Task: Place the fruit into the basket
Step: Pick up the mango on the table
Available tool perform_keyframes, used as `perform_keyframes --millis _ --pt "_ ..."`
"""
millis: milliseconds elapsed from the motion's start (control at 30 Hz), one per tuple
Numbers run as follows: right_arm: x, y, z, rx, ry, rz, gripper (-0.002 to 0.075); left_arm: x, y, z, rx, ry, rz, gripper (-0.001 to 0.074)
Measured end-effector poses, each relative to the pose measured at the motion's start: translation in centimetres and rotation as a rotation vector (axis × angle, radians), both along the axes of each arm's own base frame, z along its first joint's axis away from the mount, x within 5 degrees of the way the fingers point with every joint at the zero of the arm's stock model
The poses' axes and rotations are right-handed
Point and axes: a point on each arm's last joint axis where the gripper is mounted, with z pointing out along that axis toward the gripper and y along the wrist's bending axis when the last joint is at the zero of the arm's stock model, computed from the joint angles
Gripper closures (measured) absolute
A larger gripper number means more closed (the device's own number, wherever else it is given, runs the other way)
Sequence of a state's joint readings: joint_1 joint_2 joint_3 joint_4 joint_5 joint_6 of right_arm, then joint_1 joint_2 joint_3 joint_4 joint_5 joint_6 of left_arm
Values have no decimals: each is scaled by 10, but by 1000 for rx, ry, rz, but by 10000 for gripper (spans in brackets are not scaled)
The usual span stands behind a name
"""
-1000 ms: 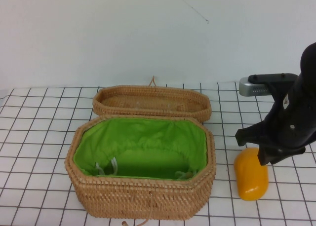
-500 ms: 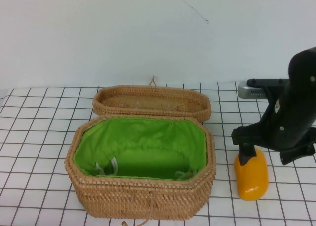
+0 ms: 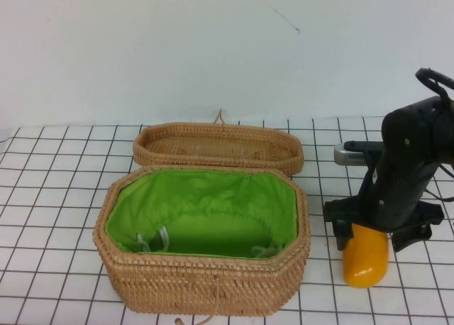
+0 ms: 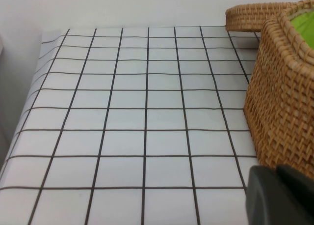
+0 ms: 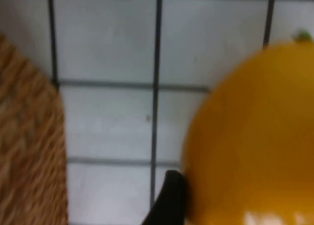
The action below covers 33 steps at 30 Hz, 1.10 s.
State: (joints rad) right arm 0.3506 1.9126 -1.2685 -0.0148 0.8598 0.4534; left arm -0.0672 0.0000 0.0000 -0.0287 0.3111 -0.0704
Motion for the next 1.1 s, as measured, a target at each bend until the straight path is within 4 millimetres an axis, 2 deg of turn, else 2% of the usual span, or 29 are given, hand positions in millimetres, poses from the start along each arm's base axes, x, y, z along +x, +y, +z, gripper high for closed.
perform_keyframes --millis 200,533,700,833,1000,1100 --pt "8 0 -12 22 -24 7 34 0 0 0 0 0 0 738" --pt "7 1 -22 28 23 1 36 0 0 0 0 0 0 738" --pt "6 1 -22 20 37 15 135 0 0 0 0 0 0 738" --pt "5 1 -22 17 39 31 165 0 0 0 0 0 0 738" --pt "9 2 -11 7 64 34 168 0 0 0 0 0 0 738" --pt "16 1 14 -20 27 55 168 0 0 0 0 0 0 737"
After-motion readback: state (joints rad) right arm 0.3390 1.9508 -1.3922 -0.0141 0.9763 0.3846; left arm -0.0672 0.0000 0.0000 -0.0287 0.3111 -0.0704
